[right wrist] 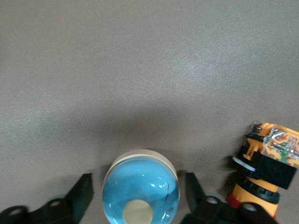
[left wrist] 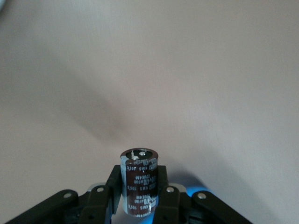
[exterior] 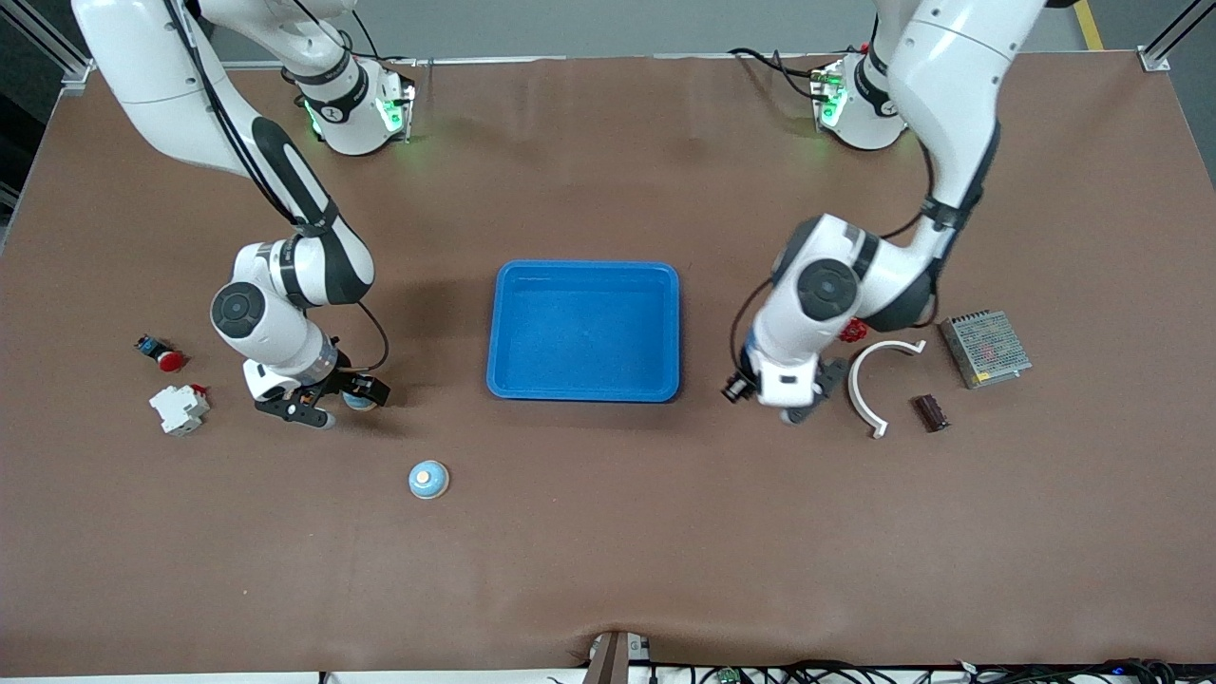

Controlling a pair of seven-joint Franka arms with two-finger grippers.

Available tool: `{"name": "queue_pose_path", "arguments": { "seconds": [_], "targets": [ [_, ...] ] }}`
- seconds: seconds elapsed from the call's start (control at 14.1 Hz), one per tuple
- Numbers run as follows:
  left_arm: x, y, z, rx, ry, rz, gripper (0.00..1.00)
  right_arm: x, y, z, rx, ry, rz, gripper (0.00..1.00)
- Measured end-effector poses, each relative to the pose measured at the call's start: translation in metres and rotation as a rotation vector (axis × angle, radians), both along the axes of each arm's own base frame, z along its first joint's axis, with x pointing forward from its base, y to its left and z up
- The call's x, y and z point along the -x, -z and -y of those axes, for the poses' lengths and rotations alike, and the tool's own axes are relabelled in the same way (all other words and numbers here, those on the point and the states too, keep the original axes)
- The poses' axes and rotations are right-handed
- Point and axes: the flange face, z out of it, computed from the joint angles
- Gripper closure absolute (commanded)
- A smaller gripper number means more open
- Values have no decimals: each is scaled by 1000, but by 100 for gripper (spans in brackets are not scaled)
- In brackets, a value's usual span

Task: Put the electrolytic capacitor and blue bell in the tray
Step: 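Lower the capacitor into the blue tray with the left gripper and release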

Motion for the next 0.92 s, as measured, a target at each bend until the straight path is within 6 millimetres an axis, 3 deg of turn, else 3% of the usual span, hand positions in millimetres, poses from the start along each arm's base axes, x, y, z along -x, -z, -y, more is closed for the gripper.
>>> {"name": "queue_pose_path", "arguments": {
  "seconds": [0.21,0.5,0.71,0.85,0.92],
  "targets": [
    [40,2,56,-4,-98,-26,100,0,-1,-1,-1,-1,3,100],
    [89,11,104,-39,-228,-76,100,-1,-7,-6,-2,-8,-24,100],
    [121,34,129,-71,-261,-109,100,-10,-50,-26,1,9,-89,100],
    [138,55,139,-97,-258,-133,100,-8,-82,-56,-2,46,-85,100],
    [143,63,141,-106,-253,-141,92,-3,-90,-77,-3,67,-83,100]
  ]
}}
